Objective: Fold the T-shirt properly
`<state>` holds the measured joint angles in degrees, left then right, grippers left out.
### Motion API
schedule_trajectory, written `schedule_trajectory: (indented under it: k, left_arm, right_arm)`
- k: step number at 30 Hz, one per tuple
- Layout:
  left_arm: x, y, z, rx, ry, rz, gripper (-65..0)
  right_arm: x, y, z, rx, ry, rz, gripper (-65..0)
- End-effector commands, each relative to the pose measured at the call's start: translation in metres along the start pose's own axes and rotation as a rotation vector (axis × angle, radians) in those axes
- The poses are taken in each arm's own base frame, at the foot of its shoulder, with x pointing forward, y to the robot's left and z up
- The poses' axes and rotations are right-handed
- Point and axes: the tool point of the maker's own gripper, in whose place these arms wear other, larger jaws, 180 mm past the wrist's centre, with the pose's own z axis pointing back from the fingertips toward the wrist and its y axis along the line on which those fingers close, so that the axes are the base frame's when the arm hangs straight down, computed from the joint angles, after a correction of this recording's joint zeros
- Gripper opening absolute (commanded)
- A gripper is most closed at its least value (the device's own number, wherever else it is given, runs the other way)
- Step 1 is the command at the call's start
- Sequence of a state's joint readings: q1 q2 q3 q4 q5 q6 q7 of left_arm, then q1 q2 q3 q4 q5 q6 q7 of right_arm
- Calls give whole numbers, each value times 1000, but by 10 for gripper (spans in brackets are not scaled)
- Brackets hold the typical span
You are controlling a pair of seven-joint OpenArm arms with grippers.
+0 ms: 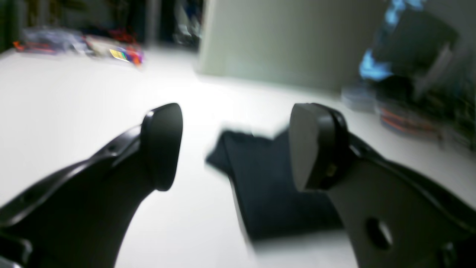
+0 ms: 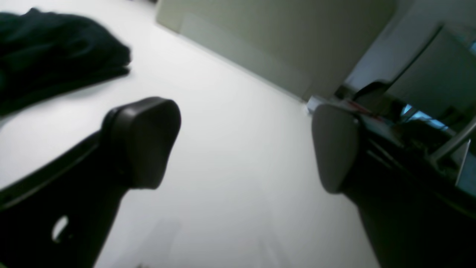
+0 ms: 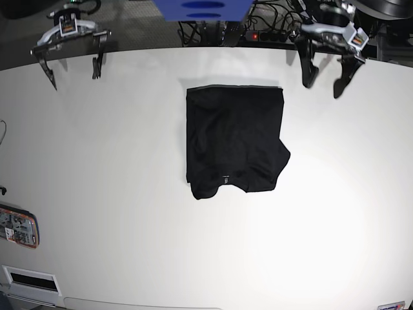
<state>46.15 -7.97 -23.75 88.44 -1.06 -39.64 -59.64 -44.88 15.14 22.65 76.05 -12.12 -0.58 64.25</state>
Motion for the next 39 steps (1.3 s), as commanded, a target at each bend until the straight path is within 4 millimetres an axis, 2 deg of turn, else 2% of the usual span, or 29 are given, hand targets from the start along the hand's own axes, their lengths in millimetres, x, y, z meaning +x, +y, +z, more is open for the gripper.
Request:
schedule_trajectory:
  k: [1,7,10,12,17,20,21,23,26,27,31,39]
  left_arm:
    - [1,-2,12,-1,17,3,-225]
    - [-26,-8,62,-37,247,1,-225]
    - [-32,-5,82,-46,327,-4,-225]
    - [-41,-3,102,-39,396,15,-225]
    - [-96,-21,157,-119,643,113,-225]
    - [-128,-22,158,-145,693,145,-225]
    - [-139,-21,157,-144,707,155,-225]
    - [-162,-21,161,-151,757,182,-225]
    - [-190,-17,170,-163,844,209,-225]
    - [-197,-16,172,-173,870,215,-225]
    - [-221,-12,185,-207,988,244,-225]
    - [-249,-12,199,-281,1182,285,-225]
  right_arm:
    - [6,-3,10,2,-7,0,-94]
    - [4,4,40,34,81,-19,-94]
    - [-7,6,61,42,156,-29,-94]
    - [-18,7,75,40,214,-36,-94]
    - [-54,18,129,11,413,-75,-94]
    - [-68,30,164,-20,531,-107,-94]
    - [-73,33,170,-30,556,-115,-94]
    - [-87,36,169,-51,574,-125,-94]
    - [-114,39,143,-91,556,-138,-94]
    - [-122,40,143,-102,571,-144,-94]
    - [-148,51,168,-136,702,-181,-94]
    - [-176,63,166,-179,786,-227,-94]
